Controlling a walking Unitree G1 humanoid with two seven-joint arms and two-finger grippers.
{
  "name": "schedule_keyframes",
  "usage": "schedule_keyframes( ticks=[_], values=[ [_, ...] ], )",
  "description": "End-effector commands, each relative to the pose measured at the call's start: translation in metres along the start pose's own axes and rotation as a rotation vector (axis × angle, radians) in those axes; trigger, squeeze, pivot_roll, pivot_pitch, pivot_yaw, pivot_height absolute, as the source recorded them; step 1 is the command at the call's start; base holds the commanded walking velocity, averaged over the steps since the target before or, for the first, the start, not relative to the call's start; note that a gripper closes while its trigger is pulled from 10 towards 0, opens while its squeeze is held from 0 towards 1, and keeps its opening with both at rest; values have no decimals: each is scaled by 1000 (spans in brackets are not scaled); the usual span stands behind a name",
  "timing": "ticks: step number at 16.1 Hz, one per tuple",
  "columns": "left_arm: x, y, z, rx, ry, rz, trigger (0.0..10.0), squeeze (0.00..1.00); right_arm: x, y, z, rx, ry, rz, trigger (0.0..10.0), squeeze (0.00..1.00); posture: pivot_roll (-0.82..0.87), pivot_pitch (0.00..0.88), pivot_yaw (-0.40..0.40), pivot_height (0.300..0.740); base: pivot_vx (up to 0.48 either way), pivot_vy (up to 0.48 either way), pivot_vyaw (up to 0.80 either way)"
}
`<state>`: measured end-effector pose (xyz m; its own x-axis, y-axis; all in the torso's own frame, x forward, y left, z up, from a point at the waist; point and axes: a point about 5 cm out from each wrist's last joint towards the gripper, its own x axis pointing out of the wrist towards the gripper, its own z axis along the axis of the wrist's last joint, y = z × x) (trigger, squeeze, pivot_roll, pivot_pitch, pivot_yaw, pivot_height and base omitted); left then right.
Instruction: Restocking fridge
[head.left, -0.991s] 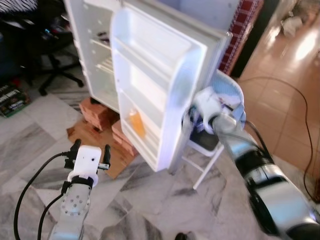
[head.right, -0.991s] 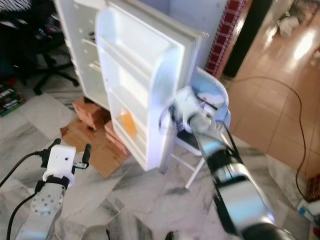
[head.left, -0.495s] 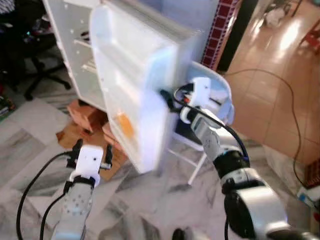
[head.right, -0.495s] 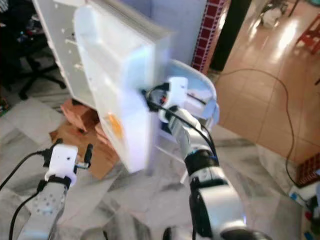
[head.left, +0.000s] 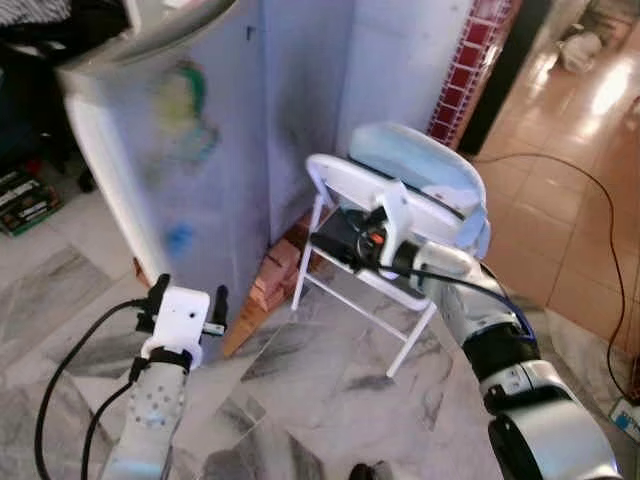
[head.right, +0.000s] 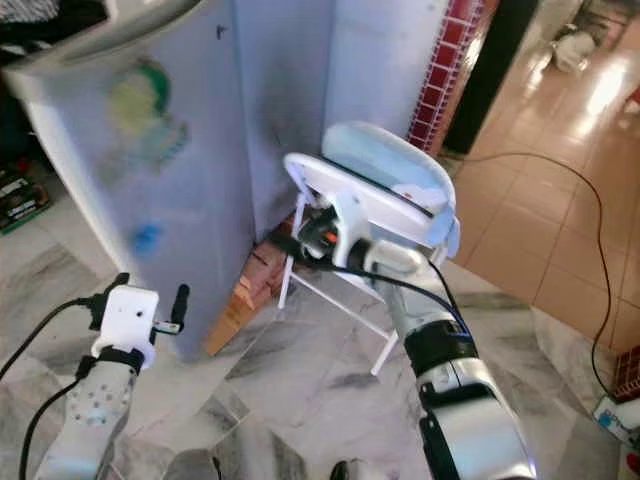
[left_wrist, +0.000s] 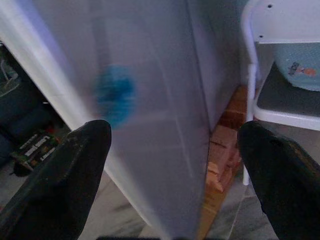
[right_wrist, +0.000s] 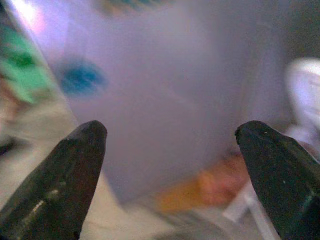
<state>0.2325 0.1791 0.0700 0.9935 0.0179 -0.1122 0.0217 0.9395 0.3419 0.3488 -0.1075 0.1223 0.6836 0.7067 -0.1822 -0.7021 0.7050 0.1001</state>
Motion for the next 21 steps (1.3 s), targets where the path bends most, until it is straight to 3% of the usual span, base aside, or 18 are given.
schedule_keyframes(
  ticks=[1, 2, 4, 5, 7, 12, 14, 16, 17, 21],
  values=[
    [0, -2, -1, 8, 8, -5, 10000, 0, -4, -8, 15, -18, -21, -65, 10000, 0, 201, 39, -49, 740, 0, 0, 0],
    [-1, -2, -1, 8, 8, -2, 10000, 0, -7, -10, 17, -13, -19, -104, 10000, 0, 203, 39, -49, 740, 0, 0, 0],
    [-1, 2, -2, -13, 21, 37, 10000, 0, -12, -22, 21, -25, -108, -300, 10000, 0, 205, 40, -55, 740, 0, 0, 0],
    [-1, 4, -3, -18, 38, 58, 10000, 0, -14, -30, 20, 22, -175, -404, 10000, 0, 200, 41, -58, 740, 0, 0, 0],
    [0, 5, -3, -24, 18, 66, 10000, 0, -28, -27, 9, 45, -238, -526, 10000, 0, 175, 49, -52, 740, 0, 0, 0],
    [8, 6, 3, 20, -12, 45, 10000, 0, -34, -20, 4, 69, -283, -639, 10000, 0, 161, 42, -35, 740, 0, 0, 0],
    [8, 5, 7, 55, -34, 44, 10000, 0, -39, -24, 7, 27, -300, -715, 10000, 0, 169, 36, -37, 740, 0, 0, 0],
    [10, 8, 6, 48, -36, 42, 10000, 0, -53, -40, 26, -72, -341, -850, 10000, 0, 154, 32, -31, 740, 0, 0, 0],
    [11, 8, 7, 49, -41, 43, 10000, 0, -57, -45, 29, -65, -350, -878, 10000, 0, 147, 35, -29, 740, 0, 0, 0],
    [12, 6, 7, 32, -44, 30, 10000, 0, -60, -45, 26, -70, -346, -873, 10000, 0, 138, 40, -23, 740, 0, 0, 0]
  ],
)
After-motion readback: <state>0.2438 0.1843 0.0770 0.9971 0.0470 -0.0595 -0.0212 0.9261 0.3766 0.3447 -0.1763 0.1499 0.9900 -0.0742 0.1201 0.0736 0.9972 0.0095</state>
